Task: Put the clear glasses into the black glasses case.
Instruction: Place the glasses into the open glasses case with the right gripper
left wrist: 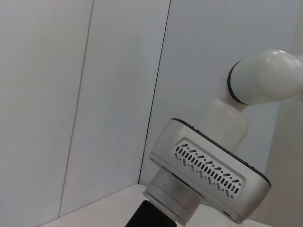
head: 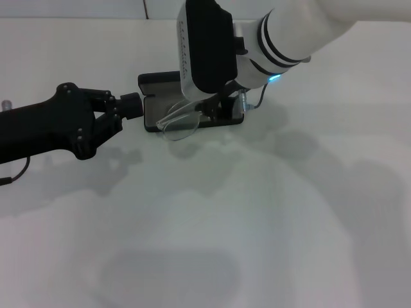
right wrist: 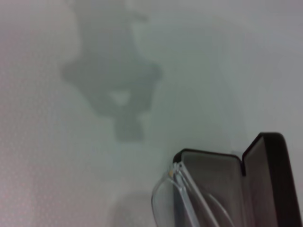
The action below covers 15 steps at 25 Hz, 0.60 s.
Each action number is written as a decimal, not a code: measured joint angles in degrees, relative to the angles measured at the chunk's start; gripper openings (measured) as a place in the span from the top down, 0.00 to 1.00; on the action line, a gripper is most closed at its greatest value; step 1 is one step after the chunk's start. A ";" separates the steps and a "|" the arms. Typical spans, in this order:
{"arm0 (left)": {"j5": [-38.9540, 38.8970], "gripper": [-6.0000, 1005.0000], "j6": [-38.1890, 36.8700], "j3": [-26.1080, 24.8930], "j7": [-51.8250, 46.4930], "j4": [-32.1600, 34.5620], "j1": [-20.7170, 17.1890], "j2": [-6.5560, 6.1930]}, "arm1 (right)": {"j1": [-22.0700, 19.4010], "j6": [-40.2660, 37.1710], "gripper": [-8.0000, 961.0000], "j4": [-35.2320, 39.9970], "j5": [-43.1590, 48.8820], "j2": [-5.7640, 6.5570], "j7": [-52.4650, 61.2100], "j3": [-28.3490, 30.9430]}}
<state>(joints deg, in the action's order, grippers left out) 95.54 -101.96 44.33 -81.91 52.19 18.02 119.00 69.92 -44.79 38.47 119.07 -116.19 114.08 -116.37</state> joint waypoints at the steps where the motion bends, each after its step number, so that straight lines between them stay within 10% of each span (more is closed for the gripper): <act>1: 0.00 0.91 0.00 -0.02 0.00 0.01 0.00 0.00 | -0.20 0.32 0.87 0.11 0.02 0.00 0.02 0.03; 15: -0.11 0.91 0.08 -0.05 -0.69 0.02 0.55 0.09 | -0.52 0.85 0.87 -0.47 0.58 0.00 -0.03 -1.86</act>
<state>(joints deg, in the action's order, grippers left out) 95.44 -101.88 44.28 -82.60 52.21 18.57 119.09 69.40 -43.94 37.99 119.65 -116.19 114.04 -118.23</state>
